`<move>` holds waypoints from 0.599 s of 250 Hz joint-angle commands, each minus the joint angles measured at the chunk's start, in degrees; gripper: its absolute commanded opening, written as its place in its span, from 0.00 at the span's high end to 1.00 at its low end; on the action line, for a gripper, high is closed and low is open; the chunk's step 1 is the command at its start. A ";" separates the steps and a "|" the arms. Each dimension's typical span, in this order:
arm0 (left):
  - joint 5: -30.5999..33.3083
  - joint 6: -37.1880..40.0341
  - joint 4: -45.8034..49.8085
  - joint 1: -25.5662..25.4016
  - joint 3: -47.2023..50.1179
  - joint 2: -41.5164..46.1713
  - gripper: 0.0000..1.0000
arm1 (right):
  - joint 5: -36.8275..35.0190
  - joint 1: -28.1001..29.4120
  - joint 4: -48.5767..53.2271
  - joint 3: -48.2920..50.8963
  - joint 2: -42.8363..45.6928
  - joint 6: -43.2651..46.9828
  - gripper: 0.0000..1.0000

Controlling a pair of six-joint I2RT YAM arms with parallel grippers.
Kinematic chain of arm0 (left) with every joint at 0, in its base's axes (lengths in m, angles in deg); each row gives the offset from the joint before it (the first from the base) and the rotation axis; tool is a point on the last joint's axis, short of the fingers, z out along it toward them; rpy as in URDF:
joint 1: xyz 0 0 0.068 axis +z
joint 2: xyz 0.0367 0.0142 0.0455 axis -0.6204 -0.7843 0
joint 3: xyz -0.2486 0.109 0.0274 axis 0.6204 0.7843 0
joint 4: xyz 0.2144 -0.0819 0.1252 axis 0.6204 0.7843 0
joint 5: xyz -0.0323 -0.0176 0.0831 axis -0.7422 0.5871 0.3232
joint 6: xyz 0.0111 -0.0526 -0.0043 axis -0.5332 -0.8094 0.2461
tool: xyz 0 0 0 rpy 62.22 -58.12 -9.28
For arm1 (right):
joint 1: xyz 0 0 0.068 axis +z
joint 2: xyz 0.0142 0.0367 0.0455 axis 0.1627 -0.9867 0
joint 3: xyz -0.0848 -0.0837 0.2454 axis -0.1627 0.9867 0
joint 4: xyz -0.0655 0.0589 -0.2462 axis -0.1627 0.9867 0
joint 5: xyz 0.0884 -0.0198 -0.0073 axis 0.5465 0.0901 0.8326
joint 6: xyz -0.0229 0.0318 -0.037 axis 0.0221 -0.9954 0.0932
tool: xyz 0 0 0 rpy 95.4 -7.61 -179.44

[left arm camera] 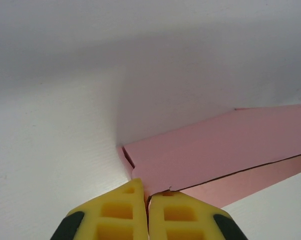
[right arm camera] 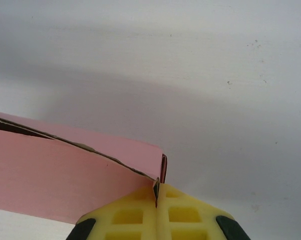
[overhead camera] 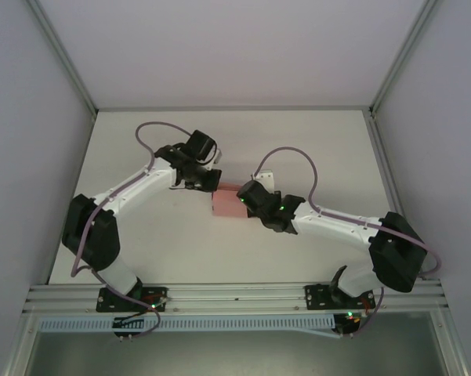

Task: Assemble paper box

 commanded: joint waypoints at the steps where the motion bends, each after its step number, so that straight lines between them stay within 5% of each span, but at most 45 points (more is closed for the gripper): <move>1: -8.97 -3.90 0.65 0.36 -2.04 -1.50 1.00 | 4.21 1.57 5.11 2.53 -2.42 -1.54 1.00; 56: -10.47 -1.89 4.21 1.45 -3.07 -3.08 1.00 | 4.67 1.52 4.19 3.27 -2.23 -1.68 1.00; 150: 11.60 -3.24 -4.50 -7.98 9.16 2.31 1.00 | 2.50 2.06 -2.85 8.09 0.98 -0.44 1.00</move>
